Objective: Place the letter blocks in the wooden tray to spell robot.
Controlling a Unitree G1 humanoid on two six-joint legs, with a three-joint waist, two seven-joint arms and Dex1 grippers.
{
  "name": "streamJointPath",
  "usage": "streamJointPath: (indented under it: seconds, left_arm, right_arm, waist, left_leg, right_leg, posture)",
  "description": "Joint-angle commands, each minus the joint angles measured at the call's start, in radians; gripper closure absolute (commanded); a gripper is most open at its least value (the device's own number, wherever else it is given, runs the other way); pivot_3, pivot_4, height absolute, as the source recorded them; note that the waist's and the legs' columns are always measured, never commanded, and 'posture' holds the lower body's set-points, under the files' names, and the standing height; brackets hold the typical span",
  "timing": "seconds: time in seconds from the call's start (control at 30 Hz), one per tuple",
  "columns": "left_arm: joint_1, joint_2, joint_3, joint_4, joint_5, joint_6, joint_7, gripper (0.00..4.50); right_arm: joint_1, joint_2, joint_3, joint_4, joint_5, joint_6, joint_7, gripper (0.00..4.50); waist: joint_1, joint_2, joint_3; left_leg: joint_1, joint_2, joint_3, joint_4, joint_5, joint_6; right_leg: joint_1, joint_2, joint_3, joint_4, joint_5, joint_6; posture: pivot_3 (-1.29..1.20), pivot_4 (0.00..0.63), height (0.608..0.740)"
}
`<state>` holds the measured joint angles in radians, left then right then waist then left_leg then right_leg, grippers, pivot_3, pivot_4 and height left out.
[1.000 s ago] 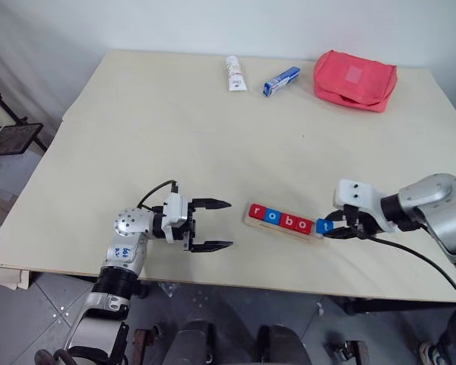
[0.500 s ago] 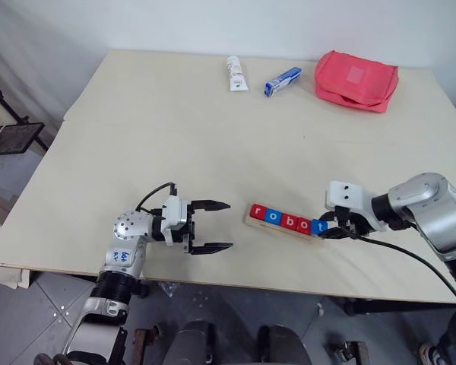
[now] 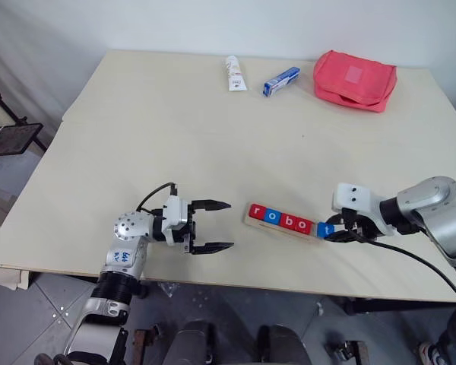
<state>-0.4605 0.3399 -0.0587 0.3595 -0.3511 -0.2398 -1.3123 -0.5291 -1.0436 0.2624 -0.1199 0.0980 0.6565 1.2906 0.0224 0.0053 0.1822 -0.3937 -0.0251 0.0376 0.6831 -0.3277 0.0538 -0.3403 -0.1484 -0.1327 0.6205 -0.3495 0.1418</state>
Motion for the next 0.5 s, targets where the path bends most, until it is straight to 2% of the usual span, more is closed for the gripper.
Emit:
streamJointPath:
  seconds: [0.03, 0.2, 0.23, 0.47, 0.5]
  left_arm:
    - [-0.007, 0.001, -0.002, -0.02, -0.01, -0.003, -0.001, 0.0]
    - [0.002, 0.007, 0.0, -0.031, -0.011, 0.0, 0.0, 0.0]
    - [0.003, 0.008, 0.0, -0.032, -0.011, 0.0, 0.001, 0.0]
    - [0.004, 0.007, -0.001, -0.029, -0.012, -0.002, 0.002, 0.0]
    - [0.003, 0.006, -0.001, -0.027, -0.012, -0.003, 0.001, 0.0]
  right_arm:
    - [-0.021, 0.024, 0.005, -0.02, -0.004, 0.001, -0.014, 3.04]
    - [-0.013, 0.011, -0.004, -0.028, 0.006, -0.01, 0.002, 3.04]
    - [-0.009, 0.005, -0.009, -0.032, 0.009, -0.011, 0.006, 2.3]
    - [0.013, -0.044, -0.072, -0.074, 0.048, 0.018, 0.02, 0.02]
    - [0.018, -0.052, -0.082, -0.078, 0.054, 0.019, 0.019, 0.02]
  waist:
    - [0.0, 0.0, 0.0]
    - [0.001, 0.0, 0.0]
    - [0.001, 0.0, 0.0]
    - [0.001, 0.0, 0.0]
    - [0.001, 0.0, 0.0]
  left_leg:
    - [0.0, 0.0, 0.0, 0.0, 0.0, 0.0]
    - [0.0, 0.0, 0.0, 0.0, 0.0, 0.0]
    - [0.0, 0.0, 0.0, 0.0, 0.0, 0.0]
    - [0.0, 0.0, 0.0, 0.0, 0.0, 0.0]
    - [0.0, 0.0, 0.0, 0.0, 0.0, 0.0]
  right_leg:
    - [0.0, 0.0, 0.0, 0.0, 0.0, 0.0]
    - [0.0, 0.0, 0.0, 0.0, 0.0, 0.0]
    - [0.0, 0.0, 0.0, 0.0, 0.0, 0.0]
    - [0.0, 0.0, 0.0, 0.0, 0.0, 0.0]
    - [0.0, 0.0, 0.0, 0.0, 0.0, 0.0]
  posture:
    - [0.0, 0.15, 0.74]
    - [0.0, 0.15, 0.74]
    - [0.0, 0.15, 0.74]
    - [0.0, 0.15, 0.74]
    - [0.0, 0.15, 0.74]
